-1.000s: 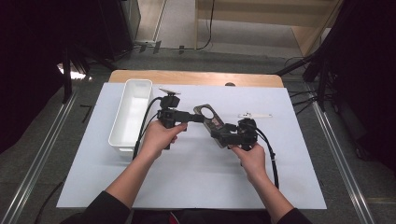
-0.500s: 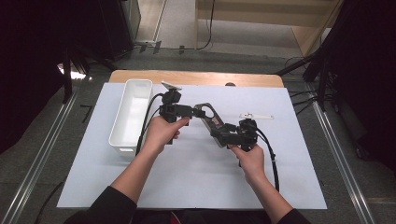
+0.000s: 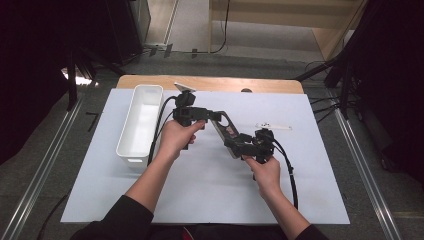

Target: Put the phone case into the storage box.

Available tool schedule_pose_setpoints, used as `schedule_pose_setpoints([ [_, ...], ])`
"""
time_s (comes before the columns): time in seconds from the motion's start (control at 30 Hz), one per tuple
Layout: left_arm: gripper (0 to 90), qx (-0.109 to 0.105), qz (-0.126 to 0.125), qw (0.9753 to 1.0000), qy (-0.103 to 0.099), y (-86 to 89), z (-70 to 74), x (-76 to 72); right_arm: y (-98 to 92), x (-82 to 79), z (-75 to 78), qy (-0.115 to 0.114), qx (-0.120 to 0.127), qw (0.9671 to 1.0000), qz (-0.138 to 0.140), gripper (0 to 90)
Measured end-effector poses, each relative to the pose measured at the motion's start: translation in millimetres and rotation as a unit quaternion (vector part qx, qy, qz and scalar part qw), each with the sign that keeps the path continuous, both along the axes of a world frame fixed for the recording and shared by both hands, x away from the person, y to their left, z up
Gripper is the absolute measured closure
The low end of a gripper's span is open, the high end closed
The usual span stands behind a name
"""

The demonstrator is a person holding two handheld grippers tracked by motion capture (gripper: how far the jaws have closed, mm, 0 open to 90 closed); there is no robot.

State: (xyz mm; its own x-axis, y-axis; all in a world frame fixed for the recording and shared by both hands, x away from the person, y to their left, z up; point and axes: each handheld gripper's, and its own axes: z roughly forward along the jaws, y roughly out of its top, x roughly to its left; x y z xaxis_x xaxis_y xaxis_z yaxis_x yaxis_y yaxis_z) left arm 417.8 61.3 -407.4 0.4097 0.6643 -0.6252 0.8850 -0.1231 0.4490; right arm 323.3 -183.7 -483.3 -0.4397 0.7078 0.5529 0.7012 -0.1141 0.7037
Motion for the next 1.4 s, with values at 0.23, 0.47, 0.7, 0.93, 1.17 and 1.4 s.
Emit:
schedule_pose_setpoints([
  [0.23,32.1,0.011,0.006,0.9999,-0.005,-1.9,0.5,3.0,7.0,-1.3,-2.9,0.013,0.015,0.9997,-0.014,10.9],
  [0.47,33.5,0.016,0.013,0.9997,-0.012,-1.9,1.2,3.6,14.4,-5.5,-5.4,0.011,0.026,0.9992,-0.026,10.9],
  [0.7,35.3,0.012,0.023,0.9996,0.008,-1.8,-1.9,8.3,15.3,-10.2,-8.5,0.006,0.037,0.9986,-0.038,10.9],
  [0.93,42.7,0.004,0.033,0.9993,0.020,-2.2,-4.5,11.7,16.2,-12.8,-8.4,0.001,0.045,0.9980,-0.044,10.9],
  [1.17,48.8,-0.015,0.051,0.9983,0.026,-1.7,-6.7,14.5,18.6,-13.9,-8.7,-0.002,0.050,0.9977,-0.045,10.9],
  [1.4,54.9,-0.011,0.049,0.9981,0.034,-3.0,-10.3,15.9,19.7,-14.1,-9.2,-0.005,0.050,0.9975,-0.049,10.9],
])
